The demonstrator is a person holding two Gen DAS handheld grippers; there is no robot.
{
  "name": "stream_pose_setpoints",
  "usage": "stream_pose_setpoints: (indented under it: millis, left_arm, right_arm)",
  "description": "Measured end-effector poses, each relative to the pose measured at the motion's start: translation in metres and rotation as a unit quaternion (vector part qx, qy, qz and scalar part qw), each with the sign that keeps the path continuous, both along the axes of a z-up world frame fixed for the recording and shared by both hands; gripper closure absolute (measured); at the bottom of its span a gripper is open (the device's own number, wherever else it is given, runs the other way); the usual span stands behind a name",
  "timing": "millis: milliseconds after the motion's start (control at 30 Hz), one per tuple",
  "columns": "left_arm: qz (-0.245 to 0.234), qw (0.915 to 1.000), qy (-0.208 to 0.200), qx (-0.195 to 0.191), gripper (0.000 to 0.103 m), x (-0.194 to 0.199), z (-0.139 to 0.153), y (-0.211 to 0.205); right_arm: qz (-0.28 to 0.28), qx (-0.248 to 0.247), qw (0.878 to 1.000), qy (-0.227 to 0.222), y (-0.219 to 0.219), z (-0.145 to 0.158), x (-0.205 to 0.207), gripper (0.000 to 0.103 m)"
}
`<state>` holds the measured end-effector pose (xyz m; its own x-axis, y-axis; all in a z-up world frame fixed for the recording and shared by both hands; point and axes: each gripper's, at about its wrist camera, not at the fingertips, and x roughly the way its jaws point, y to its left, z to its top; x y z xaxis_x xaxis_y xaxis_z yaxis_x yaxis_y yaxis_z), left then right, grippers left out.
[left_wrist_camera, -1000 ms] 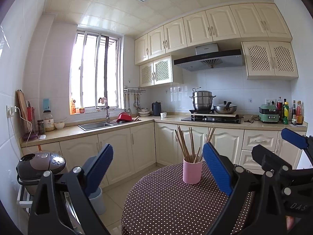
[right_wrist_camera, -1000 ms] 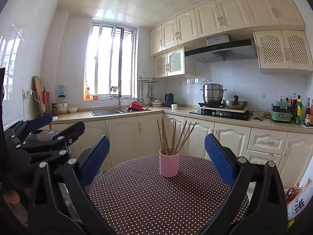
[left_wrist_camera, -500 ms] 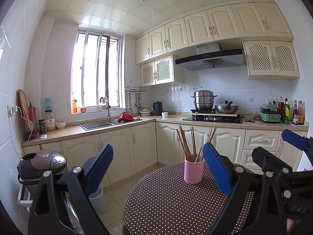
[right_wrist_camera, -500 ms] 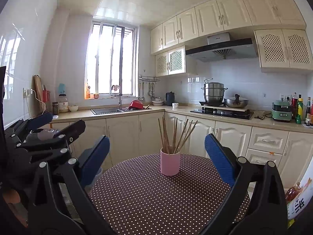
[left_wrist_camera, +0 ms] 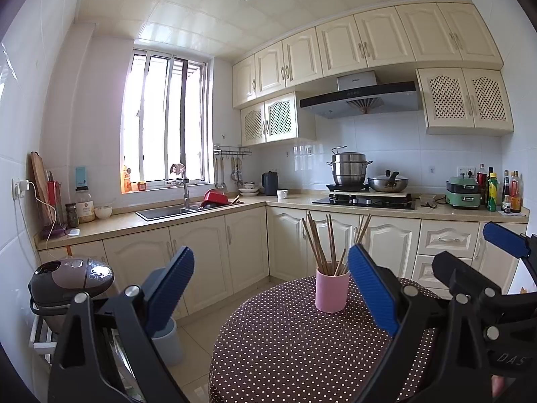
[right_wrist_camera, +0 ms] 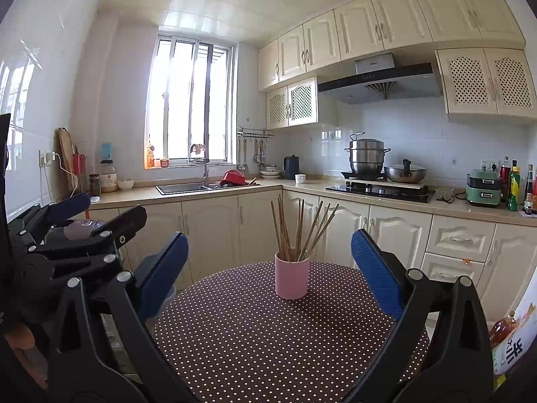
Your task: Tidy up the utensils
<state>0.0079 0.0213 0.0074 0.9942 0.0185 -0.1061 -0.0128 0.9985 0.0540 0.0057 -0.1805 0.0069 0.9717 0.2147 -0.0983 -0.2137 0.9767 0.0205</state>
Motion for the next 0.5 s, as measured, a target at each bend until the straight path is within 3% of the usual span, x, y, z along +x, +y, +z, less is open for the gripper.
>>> stream_pose_setpoints:
  millis: [500]
  left_arm:
    - [0.000, 1.0000, 0.001, 0.001, 0.012, 0.0003, 0.0000, -0.0014]
  right_arm:
    - [0.000, 0.002, 1.000, 0.003, -0.0007, -0.0026, 0.0003, 0.007]
